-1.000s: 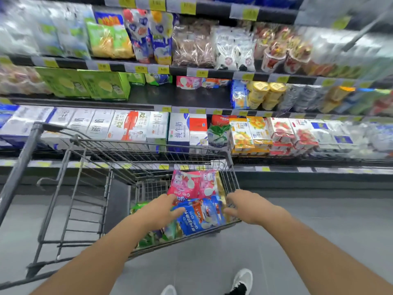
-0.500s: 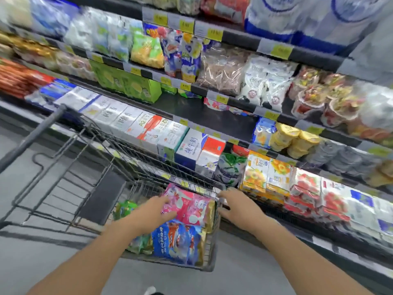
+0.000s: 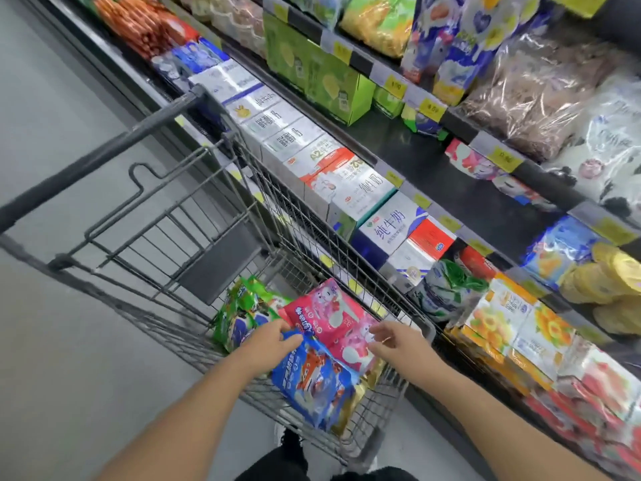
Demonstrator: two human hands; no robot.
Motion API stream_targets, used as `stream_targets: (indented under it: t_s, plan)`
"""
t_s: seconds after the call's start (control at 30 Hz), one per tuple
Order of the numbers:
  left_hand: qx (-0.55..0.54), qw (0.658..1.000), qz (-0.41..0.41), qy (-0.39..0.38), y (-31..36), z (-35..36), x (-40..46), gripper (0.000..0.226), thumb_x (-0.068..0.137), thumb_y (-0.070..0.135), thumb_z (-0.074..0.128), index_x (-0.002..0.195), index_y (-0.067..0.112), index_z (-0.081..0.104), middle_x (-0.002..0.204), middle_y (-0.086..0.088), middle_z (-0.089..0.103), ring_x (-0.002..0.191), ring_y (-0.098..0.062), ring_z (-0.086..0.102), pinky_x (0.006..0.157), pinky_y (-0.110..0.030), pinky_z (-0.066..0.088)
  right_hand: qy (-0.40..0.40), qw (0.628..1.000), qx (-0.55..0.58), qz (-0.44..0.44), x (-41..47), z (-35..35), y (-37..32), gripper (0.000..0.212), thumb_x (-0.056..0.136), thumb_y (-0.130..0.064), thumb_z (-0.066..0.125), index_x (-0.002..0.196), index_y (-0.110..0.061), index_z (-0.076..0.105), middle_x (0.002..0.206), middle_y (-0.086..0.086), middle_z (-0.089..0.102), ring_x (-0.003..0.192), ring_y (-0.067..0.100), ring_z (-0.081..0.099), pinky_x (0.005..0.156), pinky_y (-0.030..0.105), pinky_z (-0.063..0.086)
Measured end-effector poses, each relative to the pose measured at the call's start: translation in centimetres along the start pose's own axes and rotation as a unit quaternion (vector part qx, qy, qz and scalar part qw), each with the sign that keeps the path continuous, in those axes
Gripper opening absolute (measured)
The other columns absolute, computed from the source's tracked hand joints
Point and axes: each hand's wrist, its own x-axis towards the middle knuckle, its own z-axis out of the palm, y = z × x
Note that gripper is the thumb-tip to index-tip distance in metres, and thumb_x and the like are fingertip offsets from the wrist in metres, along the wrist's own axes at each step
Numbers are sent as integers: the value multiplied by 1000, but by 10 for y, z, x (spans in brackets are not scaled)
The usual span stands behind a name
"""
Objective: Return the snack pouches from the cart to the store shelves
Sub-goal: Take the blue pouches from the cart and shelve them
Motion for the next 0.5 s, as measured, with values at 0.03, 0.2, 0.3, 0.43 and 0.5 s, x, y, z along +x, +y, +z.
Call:
stream_targets:
  t_s: [0.03, 0.2, 0.3, 0.43, 0.5]
  plan:
    - [-9, 1000, -17, 2, -3, 9, 7, 59, 99, 52, 52, 146, 17, 46, 136, -4, 55, 115, -18, 57, 92, -31, 45, -14, 1000, -2, -1, 13, 5, 1, 37, 93, -34, 65, 127, -18, 61, 108, -9, 64, 96, 6, 62, 83, 22, 53]
    - [-73, 990, -119, 33, -22, 54, 46, 48, 101, 53, 48, 133, 18, 52, 124, -3, 57, 90, -14, 55, 78, -30, 43, -104, 994, -37, -6, 83, 37, 13, 33, 95, -33, 63, 124, -18, 60, 109, -6, 65, 92, 10, 65, 71, 22, 55]
    - [-84, 979, -164, 87, -35, 76, 66, 28, 99, 53, 49, 97, 25, 54, 98, 3, 52, 81, -14, 52, 79, -32, 42, -147, 987, -59, -9, 122, 61, 23, 40, 93, -32, 65, 123, -5, 62, 114, 9, 69, 99, 24, 66, 85, 36, 57]
    - [-152, 955, -210, 146, -49, 92, 86, 57, 101, 47, 52, 140, 5, 52, 139, -13, 59, 122, -28, 59, 96, -35, 46, -202, 977, -74, -2, 156, 100, 28, 53, 88, -37, 70, 114, 9, 63, 114, 28, 67, 103, 39, 66, 90, 49, 54]
    - [-172, 945, -220, 167, -53, 93, 88, 57, 101, 45, 51, 142, 5, 50, 142, -14, 58, 122, -28, 59, 97, -35, 44, -234, 969, -76, 7, 166, 124, 26, 52, 86, -41, 72, 104, 8, 66, 95, 22, 70, 80, 29, 65, 74, 42, 54]
